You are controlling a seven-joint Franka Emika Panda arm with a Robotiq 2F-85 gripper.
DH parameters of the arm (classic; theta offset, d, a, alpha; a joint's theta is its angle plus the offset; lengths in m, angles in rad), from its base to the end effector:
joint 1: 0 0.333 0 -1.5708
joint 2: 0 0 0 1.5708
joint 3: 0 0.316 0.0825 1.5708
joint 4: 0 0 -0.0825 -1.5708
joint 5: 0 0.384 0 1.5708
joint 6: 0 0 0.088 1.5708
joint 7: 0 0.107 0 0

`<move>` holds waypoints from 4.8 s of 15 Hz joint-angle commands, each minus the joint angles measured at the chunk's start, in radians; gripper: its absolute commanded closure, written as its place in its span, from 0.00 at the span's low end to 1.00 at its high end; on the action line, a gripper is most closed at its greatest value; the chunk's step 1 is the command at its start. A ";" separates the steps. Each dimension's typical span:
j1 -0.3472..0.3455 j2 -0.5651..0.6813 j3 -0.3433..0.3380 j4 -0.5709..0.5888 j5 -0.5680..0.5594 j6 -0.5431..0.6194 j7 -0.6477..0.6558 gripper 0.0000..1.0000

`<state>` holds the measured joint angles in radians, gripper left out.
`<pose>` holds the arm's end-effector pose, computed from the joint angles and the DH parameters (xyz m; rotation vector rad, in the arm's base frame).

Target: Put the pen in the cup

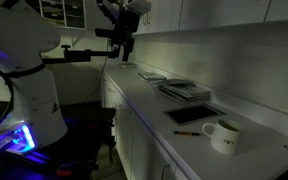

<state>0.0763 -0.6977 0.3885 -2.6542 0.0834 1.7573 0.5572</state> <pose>0.2823 0.1450 0.4216 2.8641 -0.3328 -0.1926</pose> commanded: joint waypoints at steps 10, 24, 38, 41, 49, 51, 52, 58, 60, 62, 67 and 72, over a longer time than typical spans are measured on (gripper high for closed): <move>-0.017 0.217 -0.076 0.006 -0.038 0.338 -0.130 0.00; 0.052 1.161 -0.267 0.527 -0.117 0.575 -0.294 0.00; 0.048 1.338 -0.321 0.682 -0.084 0.550 -0.340 0.64; 0.050 1.335 -0.325 0.678 -0.086 0.560 -0.336 0.87; -0.049 1.288 -0.239 0.658 0.107 0.508 -0.447 0.95; -0.089 1.255 -0.213 0.656 0.219 0.431 -0.503 0.95; -0.112 1.237 -0.204 0.659 0.271 0.382 -0.541 0.95; -0.171 1.147 -0.243 0.681 0.554 0.091 -0.575 0.95; -0.172 1.134 -0.265 0.678 0.631 0.088 -0.574 0.95; -0.162 1.126 -0.289 0.677 0.677 0.119 -0.557 0.95; -0.160 1.125 -0.341 0.703 0.801 0.145 -0.488 0.95; -0.149 1.144 -0.390 0.733 0.875 0.194 -0.337 0.95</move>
<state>-0.0957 0.4402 0.0270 -1.9298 0.9203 1.9176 0.1283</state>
